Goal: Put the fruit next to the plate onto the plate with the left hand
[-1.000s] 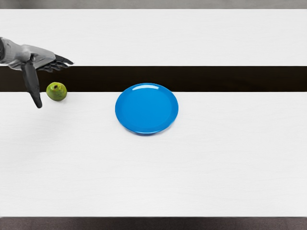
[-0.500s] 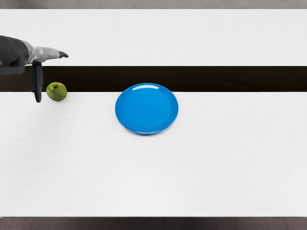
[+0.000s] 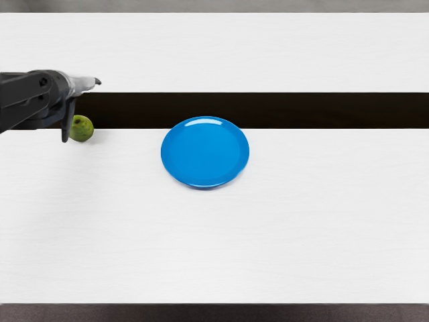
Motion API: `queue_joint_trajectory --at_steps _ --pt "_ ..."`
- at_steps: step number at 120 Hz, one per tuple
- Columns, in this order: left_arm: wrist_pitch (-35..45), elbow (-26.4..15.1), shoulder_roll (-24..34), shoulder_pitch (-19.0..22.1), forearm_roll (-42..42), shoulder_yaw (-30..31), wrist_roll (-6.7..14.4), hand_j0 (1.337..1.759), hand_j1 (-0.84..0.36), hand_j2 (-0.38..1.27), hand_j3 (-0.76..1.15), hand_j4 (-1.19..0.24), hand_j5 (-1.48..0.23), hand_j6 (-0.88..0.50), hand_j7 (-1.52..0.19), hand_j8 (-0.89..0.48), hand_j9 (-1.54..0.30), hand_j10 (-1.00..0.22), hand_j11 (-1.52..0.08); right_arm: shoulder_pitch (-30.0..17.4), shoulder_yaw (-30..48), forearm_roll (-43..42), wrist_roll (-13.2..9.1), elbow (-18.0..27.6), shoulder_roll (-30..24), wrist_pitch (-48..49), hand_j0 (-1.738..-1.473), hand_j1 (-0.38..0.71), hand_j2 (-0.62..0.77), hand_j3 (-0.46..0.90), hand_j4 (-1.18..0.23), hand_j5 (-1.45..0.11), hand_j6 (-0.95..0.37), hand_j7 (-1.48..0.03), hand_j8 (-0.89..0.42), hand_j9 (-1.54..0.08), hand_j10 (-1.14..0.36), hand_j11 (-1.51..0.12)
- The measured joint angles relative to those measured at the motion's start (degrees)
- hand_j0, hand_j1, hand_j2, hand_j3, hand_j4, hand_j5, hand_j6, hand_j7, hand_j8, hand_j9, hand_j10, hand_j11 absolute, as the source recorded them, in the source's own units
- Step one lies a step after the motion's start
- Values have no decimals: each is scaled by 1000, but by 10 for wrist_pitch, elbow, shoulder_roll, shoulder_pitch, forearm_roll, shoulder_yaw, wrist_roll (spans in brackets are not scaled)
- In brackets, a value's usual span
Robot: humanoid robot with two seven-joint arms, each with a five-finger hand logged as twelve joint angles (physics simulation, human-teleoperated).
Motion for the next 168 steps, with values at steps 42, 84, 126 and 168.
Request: queue_joint_trajectory --at_steps 42,84,126,168 --pt "-6 25 -16 3 2 41 3 1658 87 46 0 -224 -287 -225 -286 -225 -286 -224 -286 1 0 0 0 0 0 0 -1658 -310 -7 0 -33 -43 -33 -43 -33 -43 -33 -43" --pt "49 66 -41 12 11 64 -5 1658 2 60 0 -294 -378 -295 -378 -295 -378 -294 -378 1 0 0 0 -1 0 0 -1658 -310 -7 0 -33 -43 -33 -43 -33 -43 -33 -43" --pt "109 72 -48 44 12 68 -15 1658 -7 63 0 -302 -388 -303 -388 -303 -388 -301 -388 0 -1 0 0 -1 0 0 -1658 -310 -7 0 -33 -43 -33 -43 -33 -43 -33 -43" --pt "132 110 -67 58 14 71 -37 1658 9 60 0 -289 -372 -290 -371 -290 -371 -289 -371 0 -1 0 0 -1 0 0 -1658 -310 -7 0 -33 -43 -33 -43 -33 -43 -33 -43"
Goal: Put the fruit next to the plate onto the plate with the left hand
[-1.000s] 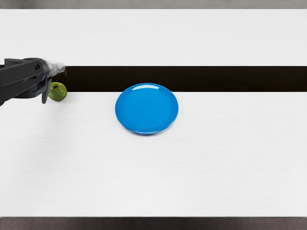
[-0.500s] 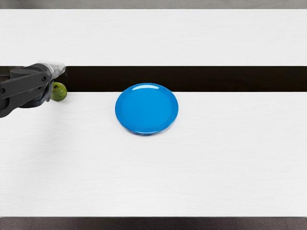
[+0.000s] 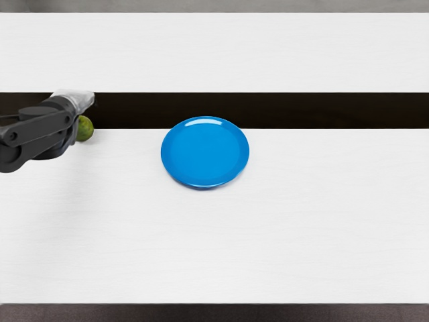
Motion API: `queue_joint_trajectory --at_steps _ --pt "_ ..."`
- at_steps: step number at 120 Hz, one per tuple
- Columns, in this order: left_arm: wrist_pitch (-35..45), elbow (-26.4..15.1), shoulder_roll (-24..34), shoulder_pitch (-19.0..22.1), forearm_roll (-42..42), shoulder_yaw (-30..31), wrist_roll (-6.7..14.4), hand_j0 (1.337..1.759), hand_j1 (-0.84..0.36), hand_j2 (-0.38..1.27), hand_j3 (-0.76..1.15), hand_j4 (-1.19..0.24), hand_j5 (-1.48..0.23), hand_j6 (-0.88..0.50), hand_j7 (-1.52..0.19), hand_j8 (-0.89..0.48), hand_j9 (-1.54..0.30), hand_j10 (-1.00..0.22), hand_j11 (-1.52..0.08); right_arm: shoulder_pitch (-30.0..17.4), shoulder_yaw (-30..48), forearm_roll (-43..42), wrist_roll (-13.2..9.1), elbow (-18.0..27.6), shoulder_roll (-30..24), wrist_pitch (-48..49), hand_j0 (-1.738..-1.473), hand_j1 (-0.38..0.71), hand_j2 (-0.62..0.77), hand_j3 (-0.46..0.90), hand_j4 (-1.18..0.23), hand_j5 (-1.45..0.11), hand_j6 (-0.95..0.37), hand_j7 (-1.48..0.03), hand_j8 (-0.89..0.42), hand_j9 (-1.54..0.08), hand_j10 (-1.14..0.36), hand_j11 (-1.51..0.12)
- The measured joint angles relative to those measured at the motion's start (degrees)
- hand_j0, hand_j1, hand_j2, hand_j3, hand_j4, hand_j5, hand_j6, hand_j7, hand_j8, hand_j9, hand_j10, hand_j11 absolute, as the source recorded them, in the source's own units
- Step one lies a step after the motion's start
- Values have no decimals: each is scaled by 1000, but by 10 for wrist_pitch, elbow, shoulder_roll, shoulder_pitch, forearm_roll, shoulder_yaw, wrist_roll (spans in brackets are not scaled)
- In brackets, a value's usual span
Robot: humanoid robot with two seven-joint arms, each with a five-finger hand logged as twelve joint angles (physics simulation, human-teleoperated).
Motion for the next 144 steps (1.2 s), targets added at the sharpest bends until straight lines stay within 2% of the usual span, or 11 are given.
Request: queue_joint_trajectory --at_steps 28,94,123,127,130,134,138,140,144 --pt "22 29 -22 8 1 16 -18 1658 14 59 0 -285 -366 -286 -366 -285 -366 -284 -366 0 0 0 0 0 0 0 -1658 -310 -7 0 -33 -43 -33 -43 -33 -43 -33 -43" --pt "23 91 -62 27 -3 30 -43 1658 2 61 0 -294 -379 -295 -378 -295 -378 -293 -378 0 0 0 0 -1 0 0 -1658 -310 -7 0 -33 -43 -33 -43 -33 -43 -33 -43" --pt "-4 95 -62 19 -14 36 -45 1658 -181 112 0 -452 -583 -453 -583 -456 -584 -451 -584 0 0 0 0 -1 0 0 -1658 -310 -7 0 -33 -43 -33 -43 -33 -43 -33 -43" --pt "-9 95 -62 20 -16 36 -45 1658 -205 114 0 -477 -603 -478 -603 -443 -610 -473 -610 0 0 0 0 -1 0 0 -1658 -310 -7 0 -33 -43 -33 -43 -33 -43 -33 -43" --pt "-12 95 -62 21 -18 36 -45 1657 -213 105 0 -429 -659 -487 -613 -428 -628 -470 -630 0 0 0 0 -1 0 0 -1658 -310 -7 0 -33 -43 -33 -43 -33 -43 -33 -43" --pt "-13 95 -62 22 -15 36 -46 1655 -231 117 6 -332 -813 -398 -748 -426 -637 -465 -650 0 0 0 0 -1 0 0 -1658 -310 -7 0 -33 -43 -33 -43 -33 -43 -33 -43" --pt "-13 95 -62 24 -10 35 -47 1652 -238 80 115 -286 -878 -363 -803 -427 -636 -456 -662 0 0 0 0 -1 0 0 -1658 -310 -7 0 -33 -43 -33 -43 -33 -43 -33 -43" --pt "-13 96 -62 24 -8 35 -47 1650 -235 70 129 -285 -883 -367 -806 -428 -637 -455 -668 0 0 0 0 -1 0 0 -1658 -310 -7 0 -33 -43 -33 -43 -33 -43 -33 -43" --pt "-15 96 -62 23 -9 35 -47 1646 -241 129 42 -334 -812 -395 -767 -426 -646 -451 -683 0 0 0 0 -1 0 0 -1658 -310 -7 0 -33 -43 -33 -43 -33 -43 -33 -43"
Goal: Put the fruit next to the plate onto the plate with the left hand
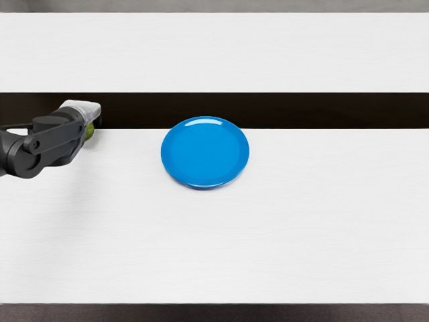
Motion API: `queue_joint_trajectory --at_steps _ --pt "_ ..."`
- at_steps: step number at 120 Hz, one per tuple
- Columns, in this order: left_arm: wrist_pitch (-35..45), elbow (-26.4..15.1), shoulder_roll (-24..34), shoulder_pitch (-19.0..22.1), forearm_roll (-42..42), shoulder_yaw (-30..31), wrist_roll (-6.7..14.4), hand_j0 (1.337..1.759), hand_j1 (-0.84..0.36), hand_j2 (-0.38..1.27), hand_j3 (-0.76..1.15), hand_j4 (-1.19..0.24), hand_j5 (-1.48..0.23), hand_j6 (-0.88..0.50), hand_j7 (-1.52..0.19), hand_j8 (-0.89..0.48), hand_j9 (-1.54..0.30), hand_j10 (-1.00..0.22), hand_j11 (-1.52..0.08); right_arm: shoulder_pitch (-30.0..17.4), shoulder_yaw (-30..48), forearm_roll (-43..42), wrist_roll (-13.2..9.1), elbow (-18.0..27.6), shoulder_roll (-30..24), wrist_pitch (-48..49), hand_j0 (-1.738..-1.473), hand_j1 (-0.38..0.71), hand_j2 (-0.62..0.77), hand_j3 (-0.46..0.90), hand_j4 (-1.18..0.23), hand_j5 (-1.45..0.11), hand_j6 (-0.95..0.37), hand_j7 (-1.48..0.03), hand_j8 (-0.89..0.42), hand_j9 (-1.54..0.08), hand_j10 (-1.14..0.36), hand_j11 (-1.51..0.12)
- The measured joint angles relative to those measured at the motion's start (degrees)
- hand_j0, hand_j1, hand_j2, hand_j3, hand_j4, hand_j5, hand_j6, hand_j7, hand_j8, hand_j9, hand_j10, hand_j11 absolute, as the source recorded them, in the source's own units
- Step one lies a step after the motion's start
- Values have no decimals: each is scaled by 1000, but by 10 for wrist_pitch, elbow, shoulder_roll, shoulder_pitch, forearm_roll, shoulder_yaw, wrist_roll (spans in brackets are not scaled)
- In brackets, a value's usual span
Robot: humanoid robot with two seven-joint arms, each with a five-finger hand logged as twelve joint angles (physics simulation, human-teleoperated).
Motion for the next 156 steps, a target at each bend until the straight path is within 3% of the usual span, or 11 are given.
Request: queue_joint_trajectory --at_steps 12,19,24,51,73,96,118,132,156 --pt "-7 0 0 -3 -6 1 1 1650 -255 176 -19 -336 -777 -416 -712 -397 -700 -440 -728 0 0 0 0 0 0 0 -1658 -310 -7 0 -33 -43 -33 -43 -33 -43 -33 -43" --pt "-15 0 -1 -5 -7 1 2 1651 -273 205 -69 -285 -820 -355 -773 -374 -728 -427 -750 0 0 0 0 0 0 0 -1658 -310 -7 0 -33 -43 -33 -43 -33 -43 -33 -43" --pt "-22 -1 -1 -11 -11 2 3 1653 -280 258 -94 -325 -792 -377 -768 -358 -746 -431 -761 0 0 0 0 0 0 0 -1658 -310 -7 0 -33 -43 -33 -43 -33 -43 -33 -43" --pt "-49 -14 -3 -41 -20 1 9 1653 -212 164 -31 -518 -814 -482 -799 -381 -793 -452 -803 1 1 0 0 1 0 0 -1658 -310 -7 0 -33 -43 -33 -43 -33 -43 -33 -43" --pt "-64 -81 5 -72 -30 1 44 1653 -193 85 -13 -570 -824 -496 -811 -392 -805 -466 -816 1 1 0 0 1 0 0 -1658 -310 -7 0 -33 -43 -33 -43 -33 -43 -33 -43" --pt "-68 -163 6 -120 -49 -1 80 1653 -264 213 -5 -589 -832 -450 -824 -341 -810 -420 -819 1 1 0 0 1 0 0 -1658 -310 -7 0 -33 -43 -33 -43 -33 -43 -33 -43" --pt "-66 -188 -39 -138 -59 -14 89 1654 -321 320 -2 -587 -850 -411 -838 -306 -817 -388 -822 1 1 0 0 1 0 0 -1658 -310 -7 0 -33 -43 -33 -43 -33 -43 -33 -43" --pt "-67 -190 -71 -158 -65 -17 90 1654 -325 282 -1 -586 -856 -410 -843 -306 -819 -380 -823 1 1 0 0 1 0 0 -1658 -310 -7 0 -33 -43 -33 -43 -33 -43 -33 -43" --pt "-65 -189 -129 -157 -73 -20 90 1655 -306 232 0 -592 -848 -423 -837 -314 -820 -383 -820 -1 1 0 0 1 0 0 -1658 -310 -7 0 -33 -43 -33 -43 -33 -43 -33 -43"
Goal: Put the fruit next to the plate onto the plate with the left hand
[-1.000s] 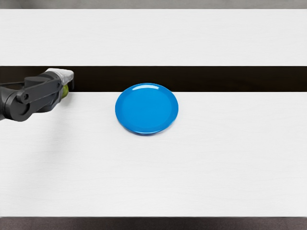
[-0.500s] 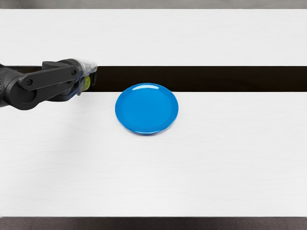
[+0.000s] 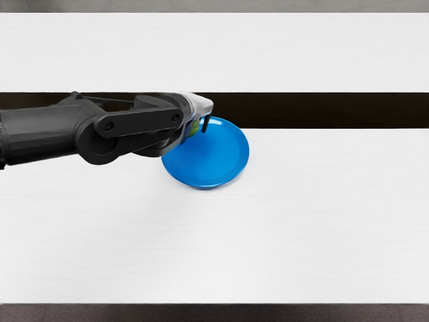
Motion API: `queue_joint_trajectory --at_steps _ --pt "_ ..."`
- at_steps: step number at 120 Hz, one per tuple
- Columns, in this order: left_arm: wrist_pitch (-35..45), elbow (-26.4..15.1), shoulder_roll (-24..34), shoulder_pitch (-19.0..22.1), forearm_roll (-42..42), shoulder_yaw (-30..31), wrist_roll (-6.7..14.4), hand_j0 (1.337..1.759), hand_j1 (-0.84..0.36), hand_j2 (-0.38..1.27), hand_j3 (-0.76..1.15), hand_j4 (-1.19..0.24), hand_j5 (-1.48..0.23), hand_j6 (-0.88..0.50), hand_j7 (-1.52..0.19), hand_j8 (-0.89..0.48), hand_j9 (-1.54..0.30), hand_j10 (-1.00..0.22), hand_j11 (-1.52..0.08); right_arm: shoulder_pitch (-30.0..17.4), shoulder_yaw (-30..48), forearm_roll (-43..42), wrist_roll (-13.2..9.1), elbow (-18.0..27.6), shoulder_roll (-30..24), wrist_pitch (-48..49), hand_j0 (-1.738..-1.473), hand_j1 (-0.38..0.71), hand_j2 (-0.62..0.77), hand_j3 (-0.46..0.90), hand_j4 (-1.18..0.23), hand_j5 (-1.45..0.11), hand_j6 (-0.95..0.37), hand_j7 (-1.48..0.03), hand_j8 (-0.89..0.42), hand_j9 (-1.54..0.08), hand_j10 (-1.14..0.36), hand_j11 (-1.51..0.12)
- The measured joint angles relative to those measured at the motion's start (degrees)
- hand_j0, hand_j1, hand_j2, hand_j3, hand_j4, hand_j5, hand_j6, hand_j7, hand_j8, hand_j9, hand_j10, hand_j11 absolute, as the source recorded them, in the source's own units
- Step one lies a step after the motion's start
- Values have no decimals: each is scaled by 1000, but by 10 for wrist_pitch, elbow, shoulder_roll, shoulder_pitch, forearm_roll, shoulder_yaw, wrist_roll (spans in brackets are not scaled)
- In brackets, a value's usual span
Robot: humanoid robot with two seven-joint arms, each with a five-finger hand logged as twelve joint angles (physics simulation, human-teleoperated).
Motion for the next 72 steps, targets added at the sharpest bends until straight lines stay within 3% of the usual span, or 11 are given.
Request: queue_joint_trajectory --at_steps 43,49,72 --pt "-8 2 -25 15 -10 2 0 1654 -267 196 0 -570 -771 -481 -761 -368 -764 -426 -766 0 0 0 0 0 0 0 -1658 -310 -7 0 -33 -43 -33 -43 -33 -43 -33 -43" --pt "-5 3 -26 17 -10 1 -1 1655 -200 174 0 -513 -695 -443 -688 -355 -690 -409 -689 -1 0 0 0 0 0 0 -1658 -310 -7 0 -33 -43 -33 -43 -33 -43 -33 -43" --pt "-2 4 -25 11 -11 -9 -1 1657 129 70 0 -207 -279 -180 -276 -145 -277 -166 -276 -1 0 0 0 0 0 0 -1658 -310 -7 0 -33 -43 -33 -43 -33 -43 -33 -43"
